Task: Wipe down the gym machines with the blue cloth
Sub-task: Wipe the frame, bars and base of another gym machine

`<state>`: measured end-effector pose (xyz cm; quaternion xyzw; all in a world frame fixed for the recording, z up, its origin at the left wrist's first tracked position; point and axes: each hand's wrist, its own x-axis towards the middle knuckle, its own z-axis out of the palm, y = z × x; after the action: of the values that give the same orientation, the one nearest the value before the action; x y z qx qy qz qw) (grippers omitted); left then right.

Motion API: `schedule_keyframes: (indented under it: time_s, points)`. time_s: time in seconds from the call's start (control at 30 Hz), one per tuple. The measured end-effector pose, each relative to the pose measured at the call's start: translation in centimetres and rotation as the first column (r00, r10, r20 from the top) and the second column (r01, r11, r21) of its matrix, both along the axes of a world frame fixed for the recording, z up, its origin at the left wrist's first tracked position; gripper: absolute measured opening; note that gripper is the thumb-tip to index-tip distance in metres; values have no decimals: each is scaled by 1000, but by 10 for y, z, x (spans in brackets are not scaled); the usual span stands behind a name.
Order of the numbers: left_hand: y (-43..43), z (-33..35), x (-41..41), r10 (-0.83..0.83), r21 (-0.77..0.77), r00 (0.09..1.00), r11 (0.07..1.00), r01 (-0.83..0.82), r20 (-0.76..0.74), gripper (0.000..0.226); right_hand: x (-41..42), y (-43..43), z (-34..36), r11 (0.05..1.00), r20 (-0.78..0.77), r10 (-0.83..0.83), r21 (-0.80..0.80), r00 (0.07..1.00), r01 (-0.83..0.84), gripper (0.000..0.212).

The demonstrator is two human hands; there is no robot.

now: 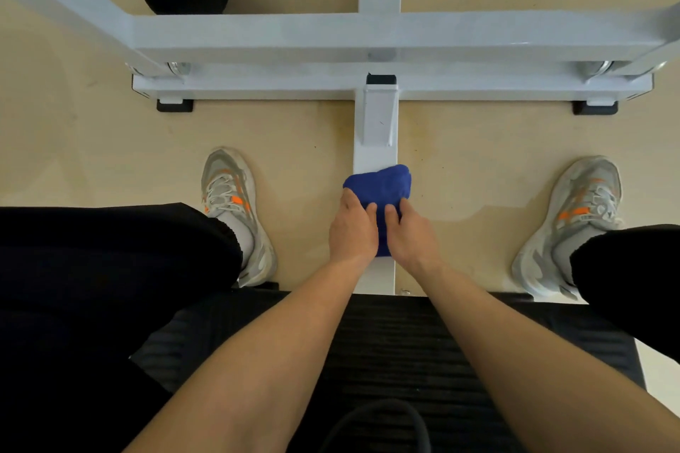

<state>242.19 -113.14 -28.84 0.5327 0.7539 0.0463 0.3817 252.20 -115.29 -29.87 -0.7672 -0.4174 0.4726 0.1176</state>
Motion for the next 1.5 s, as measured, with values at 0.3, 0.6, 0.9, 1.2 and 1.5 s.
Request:
schedule_keyframes:
  time_s: [0.3,0.6,0.9,1.2,1.5]
  points:
    - [55,-22,-3,71,84,993,993,-78,93,14,7,65,-24,999,39,-42,3,998,42,22]
    - [78,-25,-6,38,15,988,999,-40,152,21,8,88,-23,999,101,-5,53,995,-1,39]
    - [11,-4,-31,-270,-271,963,927,260,1,26,10,11,6,938,59,284,-225,957,-265,30]
    - [-17,-2,-32,-146,-304,984,937,171,103,27,13,-14,11,870,-19,418,-280,908,-406,25]
    - [38,-13,-26,1,-239,981,970,46,195,31,28,46,-4,930,-28,328,-164,944,-328,36]
